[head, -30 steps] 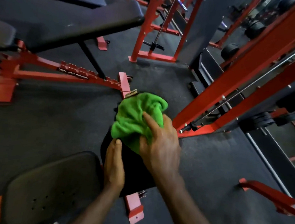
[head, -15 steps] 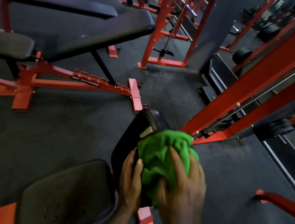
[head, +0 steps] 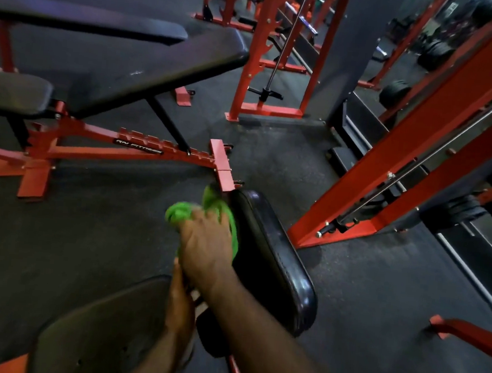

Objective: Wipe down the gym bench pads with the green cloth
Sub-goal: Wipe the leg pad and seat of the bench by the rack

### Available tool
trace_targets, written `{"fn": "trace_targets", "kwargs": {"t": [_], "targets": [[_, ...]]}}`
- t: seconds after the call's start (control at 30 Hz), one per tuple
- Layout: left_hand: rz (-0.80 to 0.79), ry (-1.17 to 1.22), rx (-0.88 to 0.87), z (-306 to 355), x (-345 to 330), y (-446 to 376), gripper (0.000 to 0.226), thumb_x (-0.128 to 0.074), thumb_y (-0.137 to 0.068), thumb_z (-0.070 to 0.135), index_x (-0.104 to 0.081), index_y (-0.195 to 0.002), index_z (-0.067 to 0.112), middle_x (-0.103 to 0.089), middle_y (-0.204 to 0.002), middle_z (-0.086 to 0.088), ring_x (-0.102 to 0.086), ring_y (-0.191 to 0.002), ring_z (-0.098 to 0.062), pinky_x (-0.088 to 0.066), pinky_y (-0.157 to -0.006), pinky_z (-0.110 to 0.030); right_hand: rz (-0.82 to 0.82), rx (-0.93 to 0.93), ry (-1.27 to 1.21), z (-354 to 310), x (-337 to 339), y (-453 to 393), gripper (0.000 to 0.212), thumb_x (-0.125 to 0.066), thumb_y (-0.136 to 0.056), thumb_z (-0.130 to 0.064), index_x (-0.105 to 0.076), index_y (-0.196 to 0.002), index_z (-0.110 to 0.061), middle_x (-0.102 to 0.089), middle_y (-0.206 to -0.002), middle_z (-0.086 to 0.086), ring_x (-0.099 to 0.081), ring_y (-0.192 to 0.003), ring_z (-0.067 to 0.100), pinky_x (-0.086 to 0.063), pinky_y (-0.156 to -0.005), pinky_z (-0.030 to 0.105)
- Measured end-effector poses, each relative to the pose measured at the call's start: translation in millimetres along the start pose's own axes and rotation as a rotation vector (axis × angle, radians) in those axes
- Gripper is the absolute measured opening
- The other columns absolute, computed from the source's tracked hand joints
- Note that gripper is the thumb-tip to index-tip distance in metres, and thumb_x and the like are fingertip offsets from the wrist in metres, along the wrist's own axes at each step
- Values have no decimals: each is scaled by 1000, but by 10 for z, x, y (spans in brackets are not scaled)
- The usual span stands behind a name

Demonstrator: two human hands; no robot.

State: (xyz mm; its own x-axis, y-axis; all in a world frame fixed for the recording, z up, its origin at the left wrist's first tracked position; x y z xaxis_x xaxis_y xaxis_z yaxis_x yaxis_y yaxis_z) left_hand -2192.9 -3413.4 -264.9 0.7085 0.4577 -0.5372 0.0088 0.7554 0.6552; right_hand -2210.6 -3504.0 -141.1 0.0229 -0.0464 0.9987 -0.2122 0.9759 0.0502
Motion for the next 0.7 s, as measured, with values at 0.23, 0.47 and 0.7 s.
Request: {"fn": "trace_targets", "kwargs": {"t": [0.23, 0.47, 0.7], "targets": [[20, 213, 142, -276, 600, -117, 57, -42, -104, 46, -57, -144, 7, -61, -142, -20, -56, -131, -35, -36, -119, -46, -14, -94, -324, -52, -775, 702, 35, -58, -86, -40, -65, -120, -43, -64, -108, -5, -60, -105, 27, -49, -98, 42], [149, -146, 10, -158, 1233, -219, 41, -60, -98, 41, -66, -131, 18, -73, -125, -7, -69, -116, -25, -56, -101, -42, -109, -151, -570, -159, -1193, 855, 52, -60, -84, -27, -65, -136, -26, -66, -123, 12, -64, -111, 36, -54, -95, 45], [198, -442, 118, -208, 2130, -298, 13, -65, -99, 28, -75, -106, 24, -79, -103, 5, -74, -100, -12, -56, -90, -29, -306, -337, -865, -618, -2044, 1462, 96, -78, -85, -24, -24, -164, -28, -48, -155, -11, -48, -139, 7, -33, -105, 13]]}}
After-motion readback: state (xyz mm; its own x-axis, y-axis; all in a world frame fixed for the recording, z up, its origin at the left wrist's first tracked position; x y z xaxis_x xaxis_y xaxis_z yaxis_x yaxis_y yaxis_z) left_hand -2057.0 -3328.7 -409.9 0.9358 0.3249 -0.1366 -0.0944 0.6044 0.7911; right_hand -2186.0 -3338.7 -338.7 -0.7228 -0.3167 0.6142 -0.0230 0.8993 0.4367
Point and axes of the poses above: each hand's wrist, its own y-axis away from the middle knuckle, its own x-axis out of the back of the hand, z = x × y, the point moved 9 cm from there along -y, towards the middle knuckle
